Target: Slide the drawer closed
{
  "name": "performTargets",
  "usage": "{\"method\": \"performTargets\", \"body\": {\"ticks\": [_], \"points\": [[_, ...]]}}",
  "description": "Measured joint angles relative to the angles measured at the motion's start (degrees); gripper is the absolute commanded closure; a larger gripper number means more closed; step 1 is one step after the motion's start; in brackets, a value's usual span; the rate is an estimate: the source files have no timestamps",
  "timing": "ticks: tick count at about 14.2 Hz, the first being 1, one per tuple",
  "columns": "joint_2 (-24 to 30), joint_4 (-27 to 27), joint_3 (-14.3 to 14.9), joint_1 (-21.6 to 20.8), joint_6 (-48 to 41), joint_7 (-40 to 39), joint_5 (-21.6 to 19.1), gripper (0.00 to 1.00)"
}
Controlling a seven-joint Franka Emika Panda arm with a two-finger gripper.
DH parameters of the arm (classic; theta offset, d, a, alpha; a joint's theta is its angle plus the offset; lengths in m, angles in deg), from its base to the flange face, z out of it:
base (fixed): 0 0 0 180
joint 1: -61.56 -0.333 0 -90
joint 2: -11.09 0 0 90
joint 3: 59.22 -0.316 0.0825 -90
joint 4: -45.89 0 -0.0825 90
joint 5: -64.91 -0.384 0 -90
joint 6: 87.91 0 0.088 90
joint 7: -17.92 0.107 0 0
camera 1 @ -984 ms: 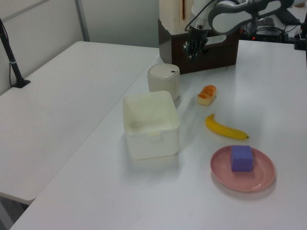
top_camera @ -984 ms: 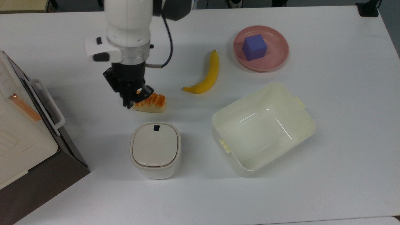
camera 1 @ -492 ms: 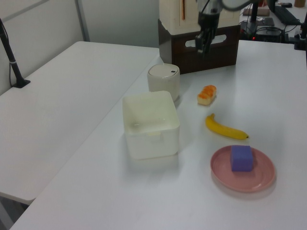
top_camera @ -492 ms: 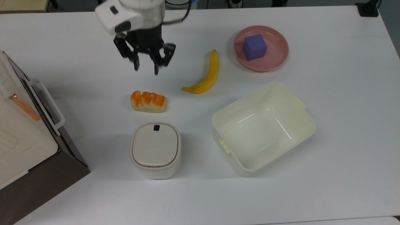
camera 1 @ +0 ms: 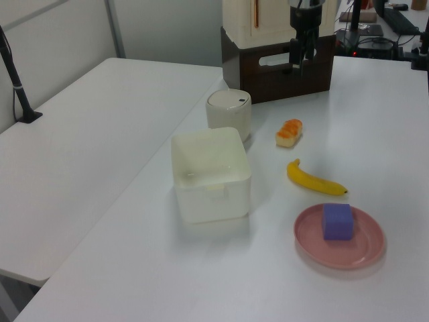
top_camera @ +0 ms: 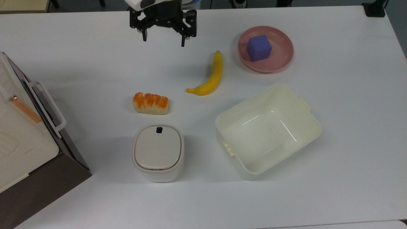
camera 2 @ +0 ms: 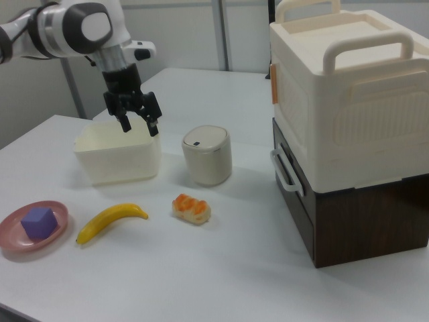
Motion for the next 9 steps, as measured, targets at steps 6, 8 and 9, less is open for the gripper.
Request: {"method": "performTargets", "body": {"ticks": [6, 8, 9], "points": [[2.54, -0.08, 5.08, -4.08, -0.26, -0.06, 0.0, 0.0], [2.66, -0.1, 5.34, -4.32, -0.31, -0.06, 0.0, 0.0], [2.69, -0.1, 5.38, -4.33, -0.44, -0.06, 0.0, 0.0]]}}
